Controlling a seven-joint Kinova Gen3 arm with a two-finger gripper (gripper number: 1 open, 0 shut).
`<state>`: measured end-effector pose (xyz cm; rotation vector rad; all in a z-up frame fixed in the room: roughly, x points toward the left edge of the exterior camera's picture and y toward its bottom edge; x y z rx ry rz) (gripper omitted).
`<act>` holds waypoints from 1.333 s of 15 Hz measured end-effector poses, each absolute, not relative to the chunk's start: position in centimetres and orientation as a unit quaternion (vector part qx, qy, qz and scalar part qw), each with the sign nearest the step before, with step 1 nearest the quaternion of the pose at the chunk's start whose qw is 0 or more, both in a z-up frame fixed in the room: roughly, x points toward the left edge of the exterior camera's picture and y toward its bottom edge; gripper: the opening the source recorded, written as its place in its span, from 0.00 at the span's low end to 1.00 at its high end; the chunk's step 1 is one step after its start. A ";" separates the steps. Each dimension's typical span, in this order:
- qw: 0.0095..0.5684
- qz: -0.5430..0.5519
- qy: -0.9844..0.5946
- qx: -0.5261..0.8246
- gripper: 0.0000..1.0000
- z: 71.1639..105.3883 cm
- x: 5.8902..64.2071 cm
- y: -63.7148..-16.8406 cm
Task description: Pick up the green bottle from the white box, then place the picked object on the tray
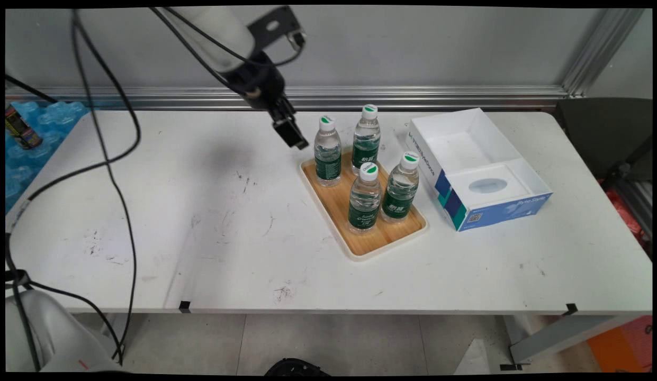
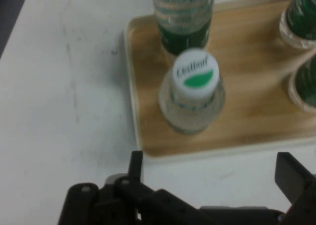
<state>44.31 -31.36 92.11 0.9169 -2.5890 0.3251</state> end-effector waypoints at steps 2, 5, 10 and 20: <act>0.193 0.116 -0.919 0.323 1.00 90.3 43.3 -32.5; 0.198 0.117 -0.918 0.323 1.00 87.7 42.0 -34.0; 0.197 0.116 -0.917 0.326 1.00 85.0 41.0 -35.8; 0.195 0.118 -0.920 0.319 0.00 83.9 40.6 -36.9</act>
